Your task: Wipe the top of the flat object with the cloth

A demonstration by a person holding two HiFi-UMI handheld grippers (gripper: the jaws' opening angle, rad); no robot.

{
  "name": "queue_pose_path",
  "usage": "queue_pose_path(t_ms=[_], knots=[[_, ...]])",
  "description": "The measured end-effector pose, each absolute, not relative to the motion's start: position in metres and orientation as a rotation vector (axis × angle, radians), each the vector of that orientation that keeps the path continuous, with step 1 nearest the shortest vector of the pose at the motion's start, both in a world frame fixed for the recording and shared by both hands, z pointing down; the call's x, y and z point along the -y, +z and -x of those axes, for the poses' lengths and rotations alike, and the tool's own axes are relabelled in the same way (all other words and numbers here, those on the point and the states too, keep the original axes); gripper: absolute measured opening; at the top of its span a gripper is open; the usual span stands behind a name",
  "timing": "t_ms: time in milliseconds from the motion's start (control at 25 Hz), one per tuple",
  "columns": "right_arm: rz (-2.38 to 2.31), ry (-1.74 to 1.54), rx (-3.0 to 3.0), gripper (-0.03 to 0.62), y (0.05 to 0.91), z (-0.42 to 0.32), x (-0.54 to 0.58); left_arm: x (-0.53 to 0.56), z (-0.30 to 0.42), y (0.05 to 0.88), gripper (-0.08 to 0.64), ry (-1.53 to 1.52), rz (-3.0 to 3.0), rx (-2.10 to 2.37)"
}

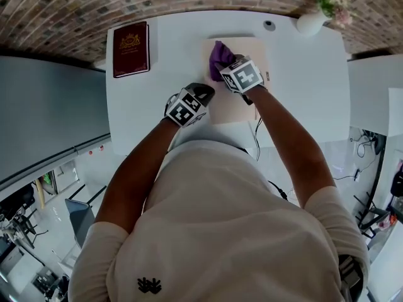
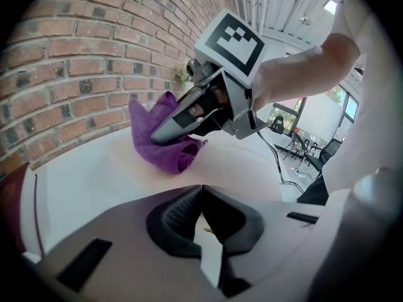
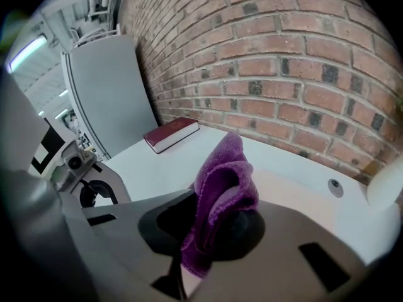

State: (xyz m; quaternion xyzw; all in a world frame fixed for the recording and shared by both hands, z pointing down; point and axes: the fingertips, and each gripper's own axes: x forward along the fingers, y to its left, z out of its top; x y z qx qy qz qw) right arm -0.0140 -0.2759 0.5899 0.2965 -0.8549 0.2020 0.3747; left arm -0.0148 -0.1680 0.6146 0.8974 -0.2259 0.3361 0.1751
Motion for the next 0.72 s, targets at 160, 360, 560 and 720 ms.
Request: queue_pose_path(t_ms=[160,360,560,720], knots=[[-0.820,0.528,2.169,0.077,0.594,-0.021,0.286,0.168,0.019,0.613,0.025,0.968,-2.541,0.633],[-0.903,0.533,2.125,0.077,0.595,-0.081,0.294,0.168,0.013,0.613,0.025,0.969,-2.538,0.631],[-0.991,0.541,2.076,0.077,0.597,-0.132,0.301,0.167,0.013,0.613,0.025,0.976,-2.534,0.627],[-1.038,0.544,2.044,0.077,0.597,-0.158,0.306,0.168,0.013,0.613,0.025,0.982,-2.532,0.622]])
